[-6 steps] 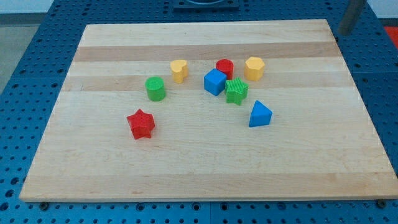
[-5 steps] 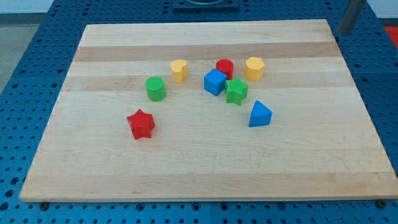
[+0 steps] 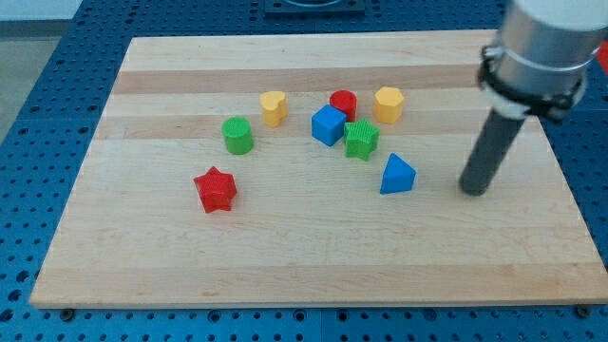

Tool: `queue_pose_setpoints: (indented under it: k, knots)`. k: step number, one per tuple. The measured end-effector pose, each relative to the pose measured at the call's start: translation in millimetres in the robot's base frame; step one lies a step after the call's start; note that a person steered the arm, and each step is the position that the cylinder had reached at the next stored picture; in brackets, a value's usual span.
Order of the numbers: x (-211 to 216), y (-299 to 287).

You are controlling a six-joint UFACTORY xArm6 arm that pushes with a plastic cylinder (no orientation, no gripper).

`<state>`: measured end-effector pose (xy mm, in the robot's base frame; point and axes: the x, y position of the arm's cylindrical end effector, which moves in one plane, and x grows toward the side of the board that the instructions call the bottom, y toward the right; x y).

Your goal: Put the triangle at the top left corner of the board

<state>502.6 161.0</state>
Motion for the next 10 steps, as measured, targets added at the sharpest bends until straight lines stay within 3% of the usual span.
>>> queue_pose_setpoints:
  k: [2,6,8,9,10]
  knots:
    - [12,-54]
    - [-22,-30]
    - [-34,-105]
    - [-15,-138]
    - [37,-138]
